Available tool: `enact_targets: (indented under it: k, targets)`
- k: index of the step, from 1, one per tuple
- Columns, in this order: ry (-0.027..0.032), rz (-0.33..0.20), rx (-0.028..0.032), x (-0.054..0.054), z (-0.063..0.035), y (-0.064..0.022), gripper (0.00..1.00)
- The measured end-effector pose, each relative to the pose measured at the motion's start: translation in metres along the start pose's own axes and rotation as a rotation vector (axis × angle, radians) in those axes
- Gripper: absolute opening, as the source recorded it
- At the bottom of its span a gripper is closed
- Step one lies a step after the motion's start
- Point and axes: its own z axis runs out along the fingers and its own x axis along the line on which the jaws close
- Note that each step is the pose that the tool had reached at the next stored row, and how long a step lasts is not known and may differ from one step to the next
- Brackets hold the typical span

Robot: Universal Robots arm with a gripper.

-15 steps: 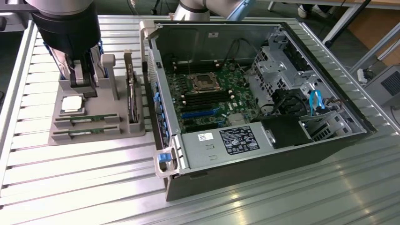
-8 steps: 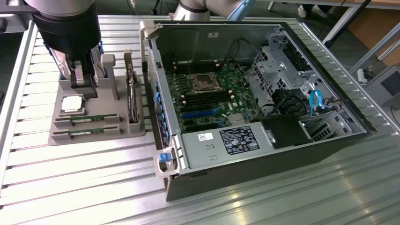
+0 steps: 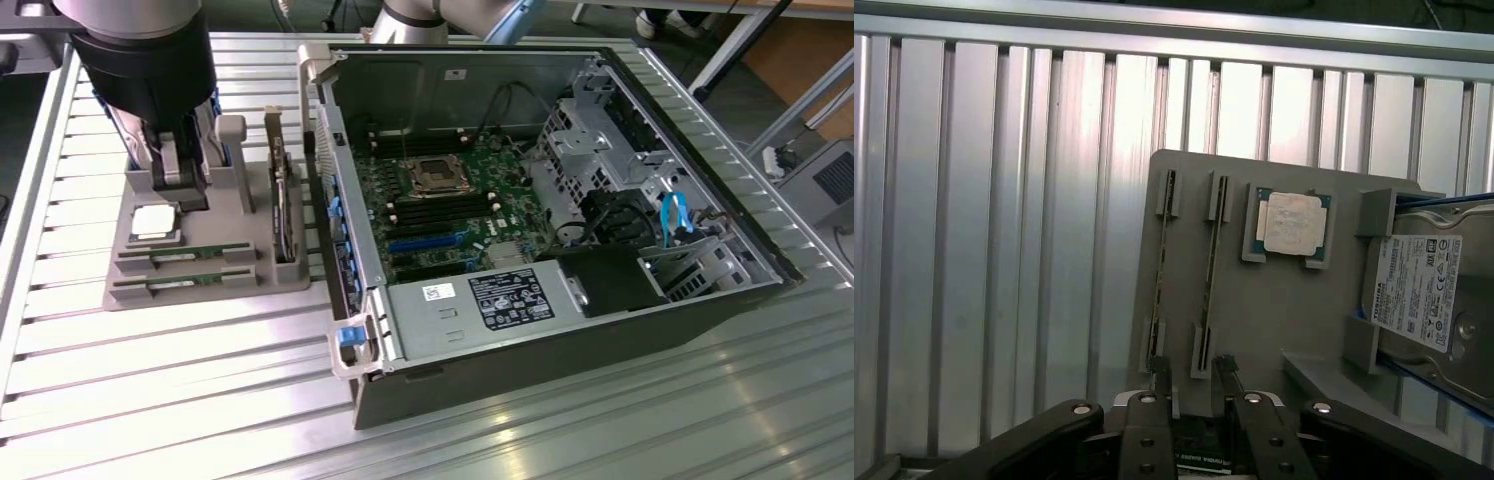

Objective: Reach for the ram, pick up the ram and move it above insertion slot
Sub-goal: 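Pick up the ram and move it above insertion slot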

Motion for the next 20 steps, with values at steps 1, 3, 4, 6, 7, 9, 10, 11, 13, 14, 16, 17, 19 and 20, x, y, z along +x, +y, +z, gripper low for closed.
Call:
enact_targets:
  k: [1, 3, 4, 6, 7, 9, 10, 11, 13, 14, 16, 17, 19, 20]
  targets:
    - [0.0001, 0.000, 0.0000, 0.0000, 0.0001, 0.0000, 0.30]
    - [0.0000, 0.000, 0.0000, 0.0000, 0.0007, 0.0000, 0.30]
    - [0.0001, 0.000, -0.0001, 0.0000, 0.0008, 0.0000, 0.30]
    - [0.0000, -0.001, 0.0000, 0.0000, 0.0013, -0.0001, 0.30]
    - [0.0001, -0.001, -0.0001, 0.0000, 0.0015, -0.0001, 0.30]
    - [0.0001, -0.001, 0.0000, 0.0001, 0.0021, -0.0001, 0.30]
    - [0.0001, -0.001, 0.0000, 0.0001, 0.0023, -0.0001, 0.30]
    - [0.0001, -0.001, 0.0000, 0.0001, 0.0027, -0.0001, 0.30]
    - [0.0001, -0.001, 0.0000, 0.0001, 0.0031, -0.0001, 0.30]
    - [0.0001, -0.002, -0.0001, 0.0001, 0.0034, -0.0002, 0.30]
    - [0.0001, -0.002, 0.0000, 0.0001, 0.0038, -0.0002, 0.30]
    - [0.0001, -0.002, -0.0001, 0.0001, 0.0040, -0.0002, 0.30]
    - [0.0001, -0.002, 0.0000, 0.0001, 0.0045, -0.0002, 0.30]
    - [0.0001, -0.002, -0.0001, 0.0001, 0.0049, -0.0002, 0.30]
